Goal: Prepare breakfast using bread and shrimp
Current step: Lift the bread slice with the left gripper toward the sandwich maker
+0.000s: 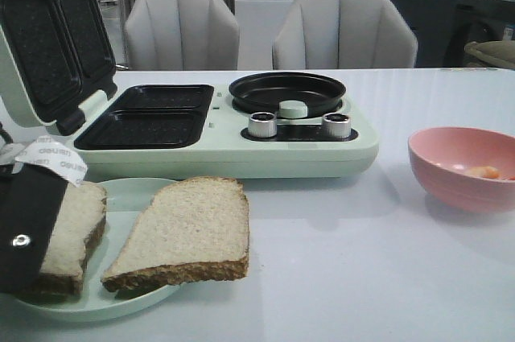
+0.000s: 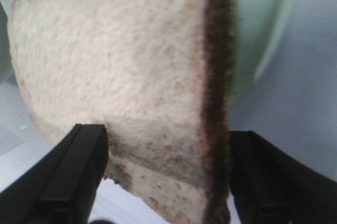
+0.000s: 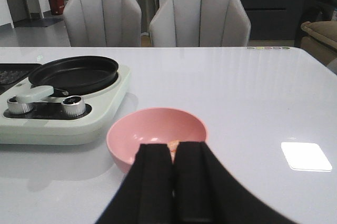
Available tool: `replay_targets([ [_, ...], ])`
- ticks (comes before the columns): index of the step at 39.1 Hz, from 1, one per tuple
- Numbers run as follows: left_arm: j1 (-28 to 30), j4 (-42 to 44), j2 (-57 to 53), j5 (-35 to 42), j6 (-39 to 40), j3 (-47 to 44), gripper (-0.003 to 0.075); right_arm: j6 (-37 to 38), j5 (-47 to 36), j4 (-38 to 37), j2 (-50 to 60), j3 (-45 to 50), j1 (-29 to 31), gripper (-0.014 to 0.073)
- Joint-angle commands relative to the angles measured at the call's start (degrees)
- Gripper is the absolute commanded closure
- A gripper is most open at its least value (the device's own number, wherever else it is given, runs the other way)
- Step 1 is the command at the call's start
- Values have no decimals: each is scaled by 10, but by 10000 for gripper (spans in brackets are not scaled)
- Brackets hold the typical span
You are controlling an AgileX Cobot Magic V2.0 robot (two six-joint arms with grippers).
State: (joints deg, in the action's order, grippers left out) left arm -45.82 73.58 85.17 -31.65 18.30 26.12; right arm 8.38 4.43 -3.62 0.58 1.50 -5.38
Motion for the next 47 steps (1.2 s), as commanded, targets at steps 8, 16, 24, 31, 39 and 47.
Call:
replay_targets([
  [8,18,21,39,-10,10,34,500,-3,-48,-1,13,-9,0,452],
  [16,18,7,29,-26,10,45,601,-3,-48,-1,13,-9,0,452],
  [24,9,-7,-29,-32,10,49,601,-3,-48,-1,13,-9,0,452],
  [31,9,1,-86,-47,10,57,601,-3,-48,-1,13,-9,0,452],
  [39,13,34,-119,-51,9,109,601,-3,-48,-1,13,-9,0,452],
  [47,59,78,-119,9,9,176,601,-3,-48,-1,13,-9,0,452],
])
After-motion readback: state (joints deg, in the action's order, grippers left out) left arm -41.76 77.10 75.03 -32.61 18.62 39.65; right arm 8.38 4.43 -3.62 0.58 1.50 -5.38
